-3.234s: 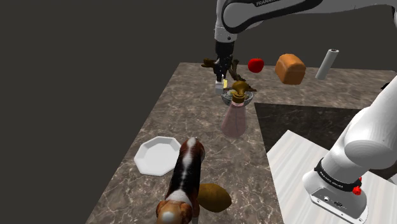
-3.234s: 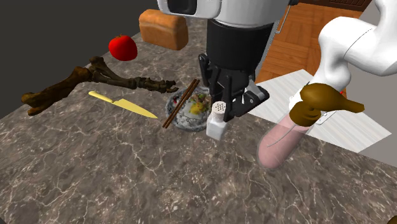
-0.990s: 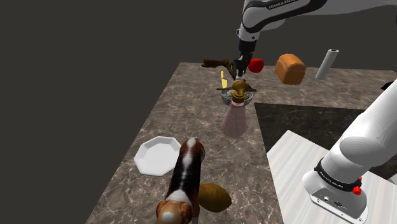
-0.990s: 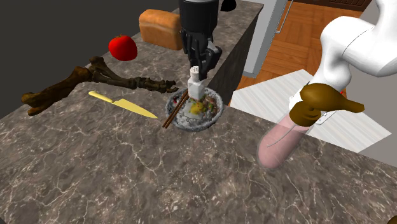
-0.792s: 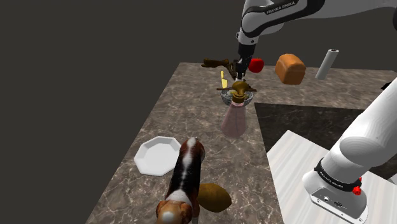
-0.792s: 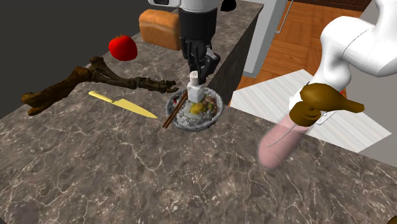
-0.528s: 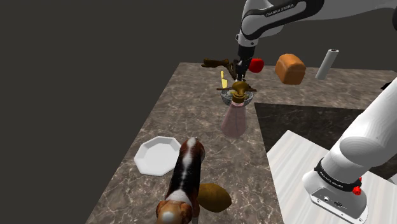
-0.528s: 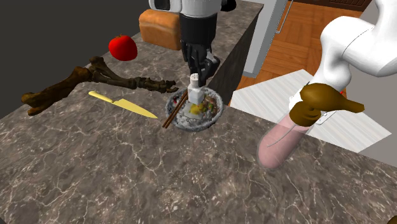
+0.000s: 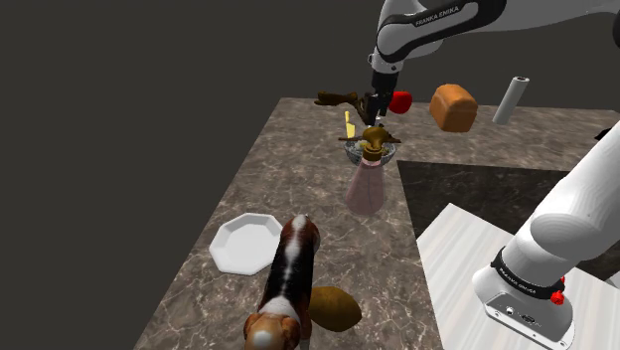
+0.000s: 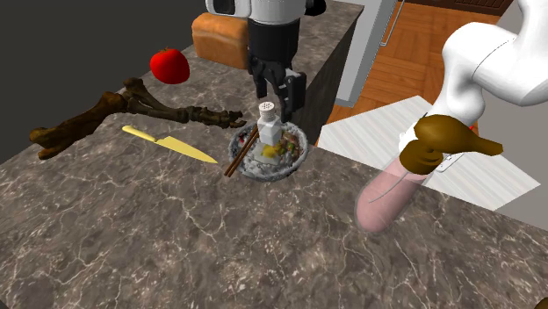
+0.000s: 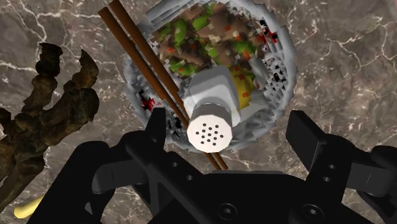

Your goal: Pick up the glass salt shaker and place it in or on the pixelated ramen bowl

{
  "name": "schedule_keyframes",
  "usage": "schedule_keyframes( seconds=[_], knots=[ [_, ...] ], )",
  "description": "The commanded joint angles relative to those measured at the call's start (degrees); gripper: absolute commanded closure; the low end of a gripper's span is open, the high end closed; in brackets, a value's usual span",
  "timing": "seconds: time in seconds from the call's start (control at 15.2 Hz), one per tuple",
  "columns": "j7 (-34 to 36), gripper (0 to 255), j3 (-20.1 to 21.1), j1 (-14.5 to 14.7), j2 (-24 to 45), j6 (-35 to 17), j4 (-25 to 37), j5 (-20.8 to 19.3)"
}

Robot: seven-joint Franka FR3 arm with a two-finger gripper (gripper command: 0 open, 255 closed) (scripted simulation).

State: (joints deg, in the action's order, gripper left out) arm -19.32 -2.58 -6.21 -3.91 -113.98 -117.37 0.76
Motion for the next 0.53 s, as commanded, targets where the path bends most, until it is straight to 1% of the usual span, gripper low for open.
schedule_keyframes(
  seconds=[0.0, 0.07, 0.33, 0.46],
  knots=[
    [0.0, 0, 0.0, 0.0, 0.0, 0.0, 0.0, 0.0],
    [0.0, 0, 0.0, 0.0, 0.0, 0.0, 0.0, 0.0],
    [0.1, 0, 0.0, 0.0, -1.3, 7.2, 5.9, -0.1],
    [0.1, 0, 0.0, 0.0, -1.3, 7.2, 5.9, -0.1]
  ],
)
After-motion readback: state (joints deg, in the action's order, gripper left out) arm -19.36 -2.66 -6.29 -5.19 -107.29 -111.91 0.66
